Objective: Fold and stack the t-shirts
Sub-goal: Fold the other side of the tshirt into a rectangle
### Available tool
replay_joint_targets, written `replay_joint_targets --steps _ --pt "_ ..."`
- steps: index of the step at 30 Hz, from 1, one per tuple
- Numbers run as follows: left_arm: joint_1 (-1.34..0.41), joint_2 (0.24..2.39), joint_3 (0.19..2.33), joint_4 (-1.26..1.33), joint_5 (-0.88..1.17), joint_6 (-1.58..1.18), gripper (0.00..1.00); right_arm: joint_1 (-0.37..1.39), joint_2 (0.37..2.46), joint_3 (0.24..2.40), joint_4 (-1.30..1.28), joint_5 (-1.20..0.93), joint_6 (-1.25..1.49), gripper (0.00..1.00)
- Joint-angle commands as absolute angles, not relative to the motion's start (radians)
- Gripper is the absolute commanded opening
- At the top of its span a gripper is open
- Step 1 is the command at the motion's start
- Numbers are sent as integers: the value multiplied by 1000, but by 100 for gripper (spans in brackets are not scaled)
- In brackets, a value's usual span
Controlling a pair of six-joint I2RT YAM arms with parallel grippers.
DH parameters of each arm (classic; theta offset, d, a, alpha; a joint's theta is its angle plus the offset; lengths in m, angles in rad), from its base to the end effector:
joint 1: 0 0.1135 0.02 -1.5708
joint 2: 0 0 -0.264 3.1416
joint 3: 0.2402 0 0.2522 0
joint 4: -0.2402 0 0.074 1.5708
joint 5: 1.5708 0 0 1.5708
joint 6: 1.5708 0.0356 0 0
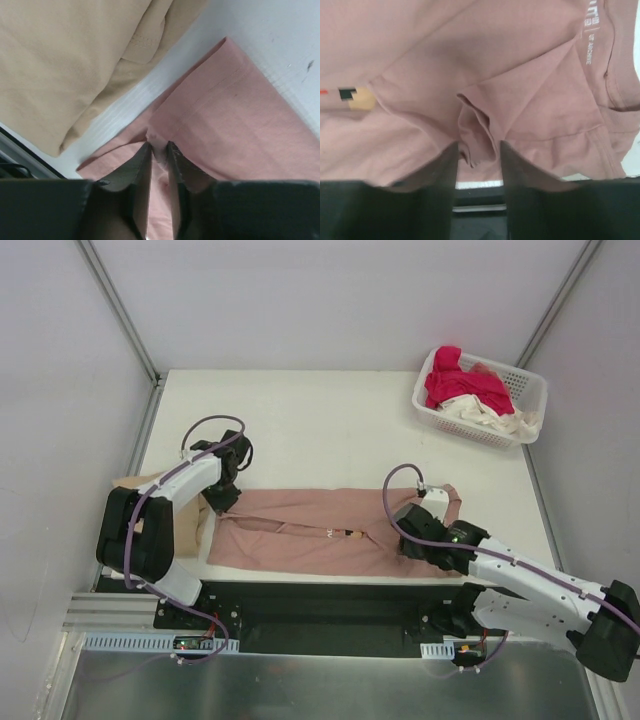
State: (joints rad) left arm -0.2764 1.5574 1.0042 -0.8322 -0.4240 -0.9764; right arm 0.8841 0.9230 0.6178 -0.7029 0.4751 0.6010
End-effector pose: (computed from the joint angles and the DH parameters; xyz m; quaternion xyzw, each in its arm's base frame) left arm 0.2696 -0.0612 0.1952 -0.3521 0.9077 0.1167 0.1961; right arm 0.1196 0.1202 0.2183 -0.0670 0.9336 0.0159 0.3517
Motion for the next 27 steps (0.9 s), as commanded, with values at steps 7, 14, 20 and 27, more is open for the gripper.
replay_joint_targets --steps 7,14,20,27 --pt "-296 1372 983 -850 -387 -977 83 1006 917 732 -854 537 695 97" --pt "-397 1318 1052 -836 -319 -946 99 925 1037 856 -848 583 501 97" --pt "-459 1407 1032 -736 -204 -910 99 836 1169 858 -804 430 393 98" --pt "-460 1497 960 -644 -166 -910 99 812 1298 813 -766 403 393 89"
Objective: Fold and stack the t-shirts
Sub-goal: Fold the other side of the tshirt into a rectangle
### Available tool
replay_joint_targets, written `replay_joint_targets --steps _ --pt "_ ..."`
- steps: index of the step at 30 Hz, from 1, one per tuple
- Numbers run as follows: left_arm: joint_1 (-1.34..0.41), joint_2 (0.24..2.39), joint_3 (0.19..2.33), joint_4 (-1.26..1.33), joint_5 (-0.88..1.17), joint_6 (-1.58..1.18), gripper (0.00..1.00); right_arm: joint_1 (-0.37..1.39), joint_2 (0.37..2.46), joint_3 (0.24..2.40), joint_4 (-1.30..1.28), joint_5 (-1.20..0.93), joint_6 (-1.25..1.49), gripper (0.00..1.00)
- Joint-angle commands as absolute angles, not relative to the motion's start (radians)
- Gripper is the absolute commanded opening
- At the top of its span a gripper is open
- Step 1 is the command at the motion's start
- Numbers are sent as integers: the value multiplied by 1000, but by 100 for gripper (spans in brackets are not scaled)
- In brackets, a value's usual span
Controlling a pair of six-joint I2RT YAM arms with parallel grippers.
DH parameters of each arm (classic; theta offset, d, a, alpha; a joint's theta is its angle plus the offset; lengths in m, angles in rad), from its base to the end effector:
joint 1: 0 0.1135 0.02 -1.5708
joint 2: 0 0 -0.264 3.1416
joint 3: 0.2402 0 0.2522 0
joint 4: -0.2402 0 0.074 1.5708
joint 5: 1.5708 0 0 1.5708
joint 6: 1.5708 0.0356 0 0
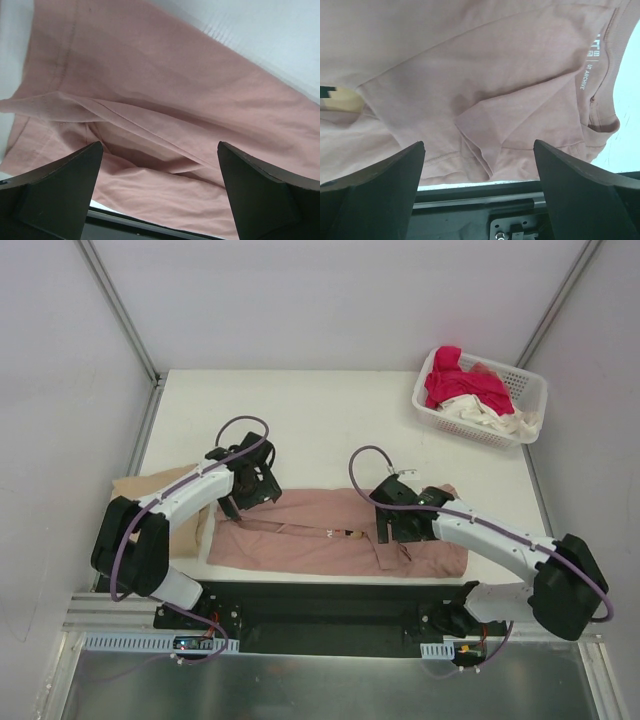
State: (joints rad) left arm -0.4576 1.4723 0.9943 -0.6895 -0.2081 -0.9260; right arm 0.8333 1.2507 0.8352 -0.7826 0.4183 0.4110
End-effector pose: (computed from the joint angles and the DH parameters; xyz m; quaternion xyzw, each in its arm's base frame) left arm 0.2561 -0.1179 0.2167 -0.2464 0.9430 -0.0487 0.2183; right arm 0.1614 0.1561 0.2209 -0.1638 0.9480 -0.0602 0.2662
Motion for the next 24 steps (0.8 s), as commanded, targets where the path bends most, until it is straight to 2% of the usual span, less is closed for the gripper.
replay_joint_targets --steps 1,8,12,15,21,24 --pt "-460 1502 945 -638 -164 -907 99 805 1322 808 -765 422 409 88" --pt "-460 1535 878 -600 -164 -931 99 788 1379 773 -761 466 460 68" --pt "-460 1526 848 -588 -167 -937 99 788 1352 759 -773 495 500 38" --pt "-460 1519 845 -584 -170 -937 99 782 1310 746 -791 521 546 32" --pt "-460 1513 835 -584 -178 -945 99 758 1172 671 -840 540 615 26" --pt "-460 1508 830 -584 -184 -948 99 750 1069 595 -845 535 666 16"
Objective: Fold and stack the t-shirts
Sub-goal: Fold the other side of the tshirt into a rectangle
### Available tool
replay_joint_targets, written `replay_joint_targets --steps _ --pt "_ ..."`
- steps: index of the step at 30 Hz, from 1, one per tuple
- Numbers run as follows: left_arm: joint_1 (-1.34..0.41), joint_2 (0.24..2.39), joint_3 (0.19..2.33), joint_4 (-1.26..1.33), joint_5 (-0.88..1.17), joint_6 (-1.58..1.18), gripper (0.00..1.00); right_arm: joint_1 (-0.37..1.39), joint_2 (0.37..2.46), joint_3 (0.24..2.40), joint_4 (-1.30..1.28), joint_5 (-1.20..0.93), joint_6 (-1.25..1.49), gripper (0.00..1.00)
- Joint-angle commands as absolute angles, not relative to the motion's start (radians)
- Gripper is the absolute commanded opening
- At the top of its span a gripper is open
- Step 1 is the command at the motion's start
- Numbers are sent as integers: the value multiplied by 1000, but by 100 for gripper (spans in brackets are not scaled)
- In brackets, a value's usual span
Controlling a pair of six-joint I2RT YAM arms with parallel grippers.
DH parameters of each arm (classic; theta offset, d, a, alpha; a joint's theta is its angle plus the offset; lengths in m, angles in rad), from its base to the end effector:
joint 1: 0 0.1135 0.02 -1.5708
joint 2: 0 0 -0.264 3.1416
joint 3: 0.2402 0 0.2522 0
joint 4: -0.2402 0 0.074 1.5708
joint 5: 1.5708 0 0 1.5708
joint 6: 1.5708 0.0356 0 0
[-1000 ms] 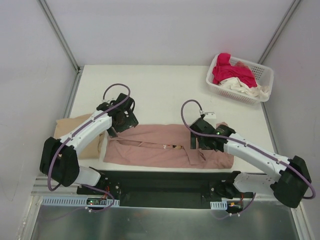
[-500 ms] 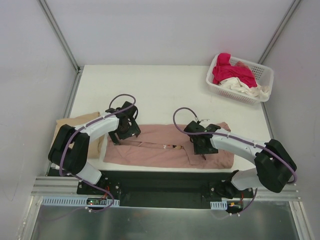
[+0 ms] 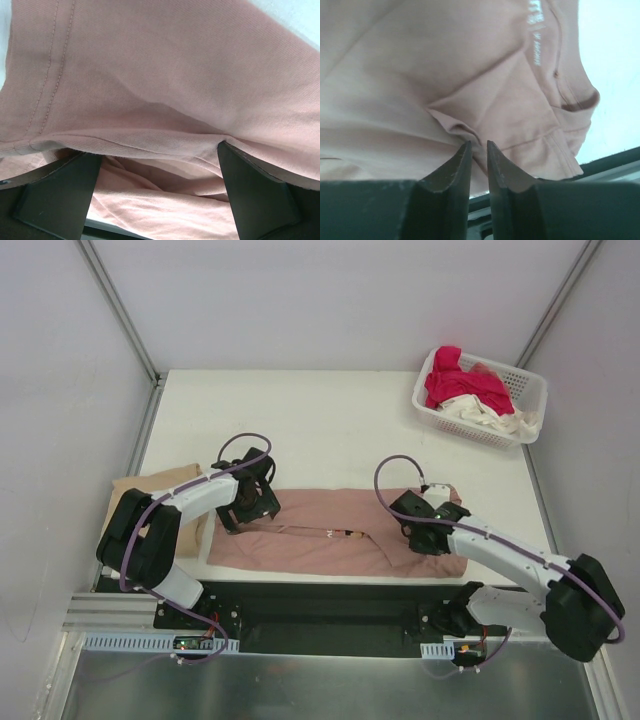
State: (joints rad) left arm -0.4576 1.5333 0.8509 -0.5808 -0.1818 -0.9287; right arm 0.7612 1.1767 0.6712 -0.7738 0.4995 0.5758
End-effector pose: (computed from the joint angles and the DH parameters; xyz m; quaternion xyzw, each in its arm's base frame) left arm 0.2460 -0.1140 0.1655 -0.2432 0.9537 -0.0285 0.1747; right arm 0.1510 0.1203 0.1903 -0.0530 0.9579 -0.1047 0.2620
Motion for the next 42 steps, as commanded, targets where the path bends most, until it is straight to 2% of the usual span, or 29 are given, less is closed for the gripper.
replay_joint_targets --steps 1,6,11,14,15,16,19,24,28,31,32,33,37,42 --pt "-460 1506 830 -584 -186 -946 99 733 1013 575 -845 528 681 16" --pt "-460 1497 824 -586 -184 -939 99 693 841 508 -830 450 652 25" --pt "-460 1490 816 -584 -181 -939 99 690 770 578 -798 414 549 32" --pt "-460 1482 816 -584 -175 -939 99 689 790 647 -798 410 497 39" --pt "-460 1482 816 -584 -176 -937 99 687 820 661 -804 419 470 46" --pt "-460 1479 818 -584 -175 -936 99 680 837 684 -802 422 453 49" --pt "-460 1476 818 -584 -179 -928 99 650 900 704 -790 417 379 51" --pt "-460 1479 822 -584 -181 -927 99 556 1008 686 -709 269 285 60" --pt "-460 1480 822 -584 -181 -925 99 511 1063 663 -634 160 238 60" --pt "-460 1482 822 -584 -186 -923 99 485 1097 655 -598 143 239 53" --pt "-460 1482 824 -584 -186 -923 99 479 1112 655 -595 147 239 43" --pt "-460 1482 822 -584 -186 -923 99 468 1118 652 -592 150 238 40" --pt "-460 1482 822 -586 -187 -923 99 446 1137 637 -588 172 236 37" --pt "-460 1473 822 -584 -189 -927 99 430 1137 623 -574 192 235 29"
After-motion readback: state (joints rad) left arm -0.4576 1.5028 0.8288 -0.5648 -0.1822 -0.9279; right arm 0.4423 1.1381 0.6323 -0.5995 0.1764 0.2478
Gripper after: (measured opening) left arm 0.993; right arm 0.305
